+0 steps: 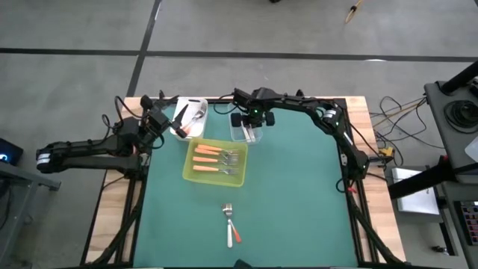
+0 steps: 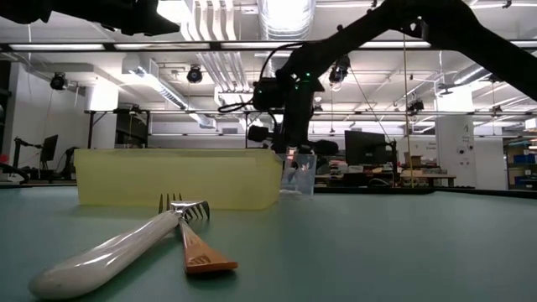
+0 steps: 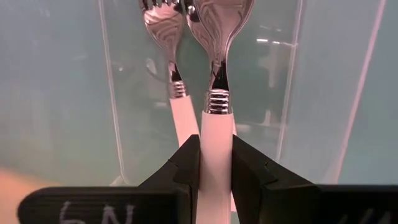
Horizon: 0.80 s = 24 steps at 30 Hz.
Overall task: Sort silverware by color (type)
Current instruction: Put the white fork into the transparent bin
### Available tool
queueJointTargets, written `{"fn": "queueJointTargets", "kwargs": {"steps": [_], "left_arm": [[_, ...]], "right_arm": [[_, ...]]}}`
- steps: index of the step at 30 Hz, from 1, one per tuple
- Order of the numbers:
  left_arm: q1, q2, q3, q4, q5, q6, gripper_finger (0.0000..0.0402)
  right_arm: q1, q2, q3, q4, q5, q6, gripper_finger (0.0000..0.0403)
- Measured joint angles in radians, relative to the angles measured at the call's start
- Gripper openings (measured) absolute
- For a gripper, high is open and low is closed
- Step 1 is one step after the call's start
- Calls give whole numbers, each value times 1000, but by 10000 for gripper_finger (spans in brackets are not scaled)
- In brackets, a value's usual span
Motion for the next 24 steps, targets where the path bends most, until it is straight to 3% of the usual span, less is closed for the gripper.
{"fn": "queueJointTargets", "kwargs": {"steps": [17, 24], "left_arm": [[0, -2, 0, 0, 0, 0, 185], [0, -4, -1, -2, 0, 0, 185]], "right_arm": [[0, 0, -33, 30, -1, -7, 56], [0, 0, -33, 37, 0, -8, 99]]}}
